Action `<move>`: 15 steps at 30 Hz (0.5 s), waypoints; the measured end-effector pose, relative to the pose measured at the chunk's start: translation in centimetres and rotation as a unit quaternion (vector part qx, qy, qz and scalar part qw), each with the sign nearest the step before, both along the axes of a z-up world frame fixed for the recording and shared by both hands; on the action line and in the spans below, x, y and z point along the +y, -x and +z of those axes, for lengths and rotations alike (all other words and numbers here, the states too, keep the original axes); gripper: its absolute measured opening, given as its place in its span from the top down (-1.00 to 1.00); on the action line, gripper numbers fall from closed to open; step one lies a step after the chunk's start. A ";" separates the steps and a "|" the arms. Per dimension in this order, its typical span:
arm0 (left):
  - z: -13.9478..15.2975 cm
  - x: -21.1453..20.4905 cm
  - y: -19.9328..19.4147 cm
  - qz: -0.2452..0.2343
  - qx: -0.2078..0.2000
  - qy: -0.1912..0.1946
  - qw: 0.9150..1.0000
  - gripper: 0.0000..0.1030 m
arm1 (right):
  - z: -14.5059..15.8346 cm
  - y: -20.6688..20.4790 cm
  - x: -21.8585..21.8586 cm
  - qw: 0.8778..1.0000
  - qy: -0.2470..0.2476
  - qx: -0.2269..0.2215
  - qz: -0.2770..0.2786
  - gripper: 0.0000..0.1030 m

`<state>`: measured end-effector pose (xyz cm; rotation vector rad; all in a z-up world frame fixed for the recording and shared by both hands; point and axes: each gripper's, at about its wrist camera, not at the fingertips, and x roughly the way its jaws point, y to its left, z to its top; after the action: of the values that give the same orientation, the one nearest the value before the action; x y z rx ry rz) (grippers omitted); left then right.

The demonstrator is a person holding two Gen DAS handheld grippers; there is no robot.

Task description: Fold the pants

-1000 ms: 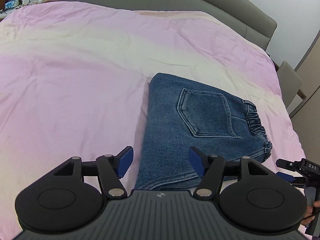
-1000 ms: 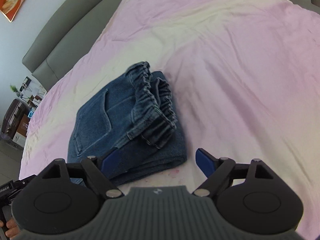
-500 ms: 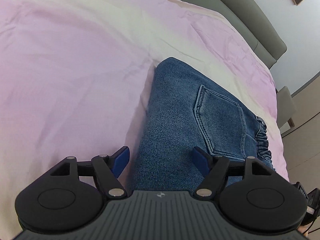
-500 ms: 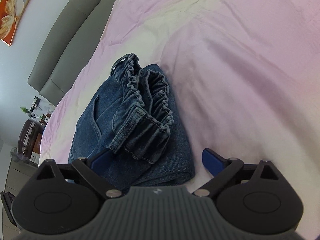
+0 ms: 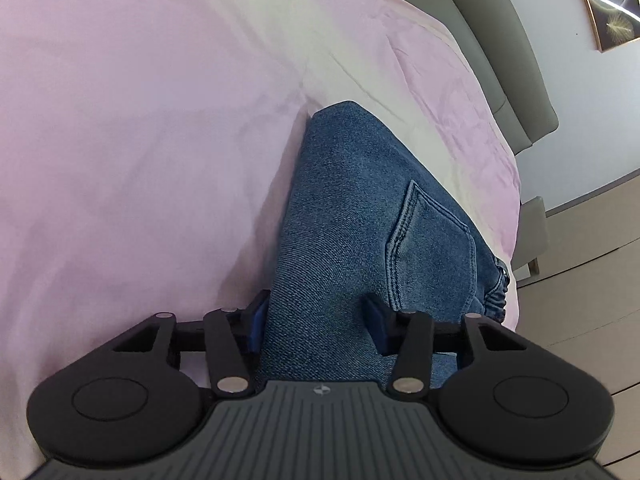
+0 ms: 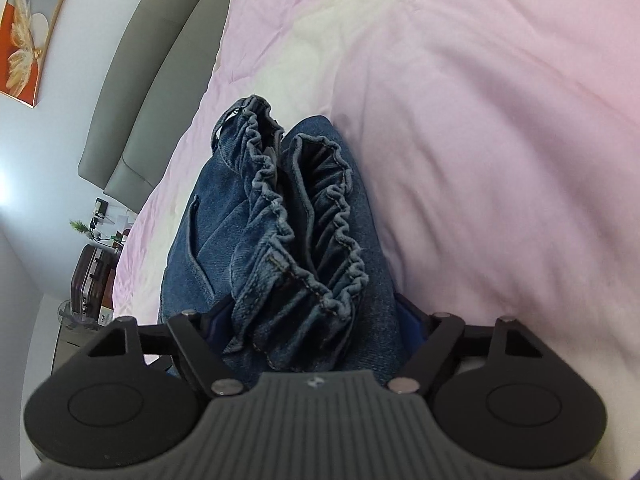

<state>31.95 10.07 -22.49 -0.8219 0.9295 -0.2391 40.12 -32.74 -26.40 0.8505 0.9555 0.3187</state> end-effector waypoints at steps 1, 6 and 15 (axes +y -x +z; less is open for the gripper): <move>0.3 -0.2 0.0 0.000 -0.003 -0.005 1.000 0.07 | 0.3 -0.1 0.1 1.000 0.003 0.001 0.003 -0.37; 2.7 -0.6 0.8 -0.008 -0.028 -0.024 0.999 0.26 | 2.8 -0.3 0.4 0.999 0.022 -0.009 0.023 -0.12; 7.4 1.3 4.2 -0.015 -0.040 -0.039 0.998 0.36 | 8.5 1.4 3.3 0.996 0.047 -0.029 0.074 -0.03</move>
<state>27.72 11.36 -15.11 -0.7219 0.8713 -0.2594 38.73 -29.47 -17.88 0.6826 0.9736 0.4214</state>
